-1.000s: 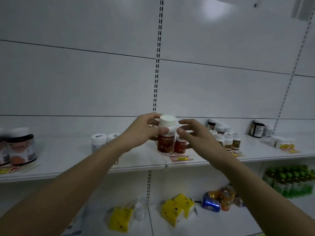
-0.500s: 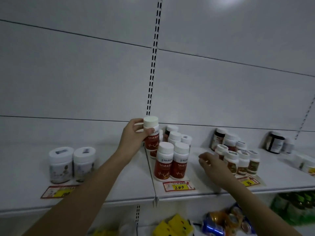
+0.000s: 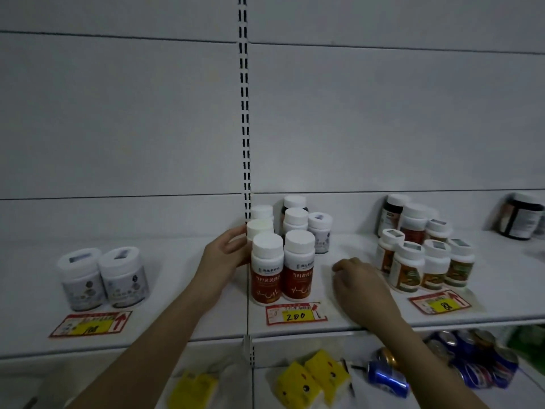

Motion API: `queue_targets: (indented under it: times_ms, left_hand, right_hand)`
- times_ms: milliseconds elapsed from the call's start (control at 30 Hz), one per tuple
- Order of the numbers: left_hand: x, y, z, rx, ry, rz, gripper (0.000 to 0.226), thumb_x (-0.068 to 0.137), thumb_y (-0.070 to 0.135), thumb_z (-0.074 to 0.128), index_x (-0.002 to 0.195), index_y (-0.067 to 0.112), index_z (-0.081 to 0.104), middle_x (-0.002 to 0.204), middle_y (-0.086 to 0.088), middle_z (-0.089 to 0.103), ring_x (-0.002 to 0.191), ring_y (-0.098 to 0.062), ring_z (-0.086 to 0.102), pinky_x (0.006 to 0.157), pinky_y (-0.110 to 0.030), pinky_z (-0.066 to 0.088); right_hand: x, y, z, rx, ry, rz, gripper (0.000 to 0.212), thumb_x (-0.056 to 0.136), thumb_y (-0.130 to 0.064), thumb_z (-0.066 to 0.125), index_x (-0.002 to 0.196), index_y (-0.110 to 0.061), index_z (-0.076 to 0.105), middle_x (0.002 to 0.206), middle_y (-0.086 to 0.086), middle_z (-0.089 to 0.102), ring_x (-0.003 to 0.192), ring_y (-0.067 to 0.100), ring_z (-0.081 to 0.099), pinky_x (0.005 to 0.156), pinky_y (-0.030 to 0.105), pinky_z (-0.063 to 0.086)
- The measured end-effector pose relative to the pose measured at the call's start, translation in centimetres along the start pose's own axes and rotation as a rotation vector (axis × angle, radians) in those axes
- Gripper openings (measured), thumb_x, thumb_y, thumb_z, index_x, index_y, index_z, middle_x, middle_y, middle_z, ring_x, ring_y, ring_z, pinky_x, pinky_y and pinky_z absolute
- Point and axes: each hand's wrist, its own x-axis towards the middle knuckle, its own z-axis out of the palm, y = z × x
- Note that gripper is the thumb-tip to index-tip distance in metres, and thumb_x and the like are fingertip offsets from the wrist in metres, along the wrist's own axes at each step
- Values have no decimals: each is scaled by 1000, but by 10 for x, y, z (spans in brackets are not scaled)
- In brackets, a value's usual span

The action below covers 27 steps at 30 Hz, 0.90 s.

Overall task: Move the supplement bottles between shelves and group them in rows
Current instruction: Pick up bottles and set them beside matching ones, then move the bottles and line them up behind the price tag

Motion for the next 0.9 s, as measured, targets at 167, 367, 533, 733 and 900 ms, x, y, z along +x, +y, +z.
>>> queue_targets:
  times_ms: [167,367,533,733,900]
  left_hand:
    - [-1,-2,-4,-10,-65,-34,46,85,24,69,130,26,60,115,9,72,107,-7,67,76,-18,55]
    - [-2,-4,-8,-22,-169,-63,46,89,0,60,126,27,61,119,8,70,110,-10,66,80,-22,56]
    - [-4,-4,-11,33,-136,-76,51,87,-10,58,120,28,64,117,5,72,107,-13,68,79,-25,58]
    - [-9,0,-9,38,15,-89,41,83,-5,66,115,20,66,108,1,75,98,-13,71,78,-27,57]
    - [18,29,-15,120,191,35,34,83,-7,65,103,20,69,105,-3,74,97,-19,71,71,-22,58]
  right_hand:
    - [-1,-1,0,27,-4,10,31,99,-26,42,123,-19,60,118,0,61,100,14,54,85,30,48]
    - [-1,-1,2,41,2,19,31,100,-26,42,125,-20,58,120,0,59,101,14,53,86,30,48]
    - [-1,-1,3,44,7,24,29,100,-25,42,123,-19,59,117,0,60,101,15,53,86,30,48]
    - [-1,1,4,90,-5,44,29,98,-27,45,123,-22,59,117,-2,61,100,12,55,86,28,50]
    - [30,-7,-20,302,30,44,17,98,-27,54,114,-25,59,117,-2,64,93,9,60,81,24,49]
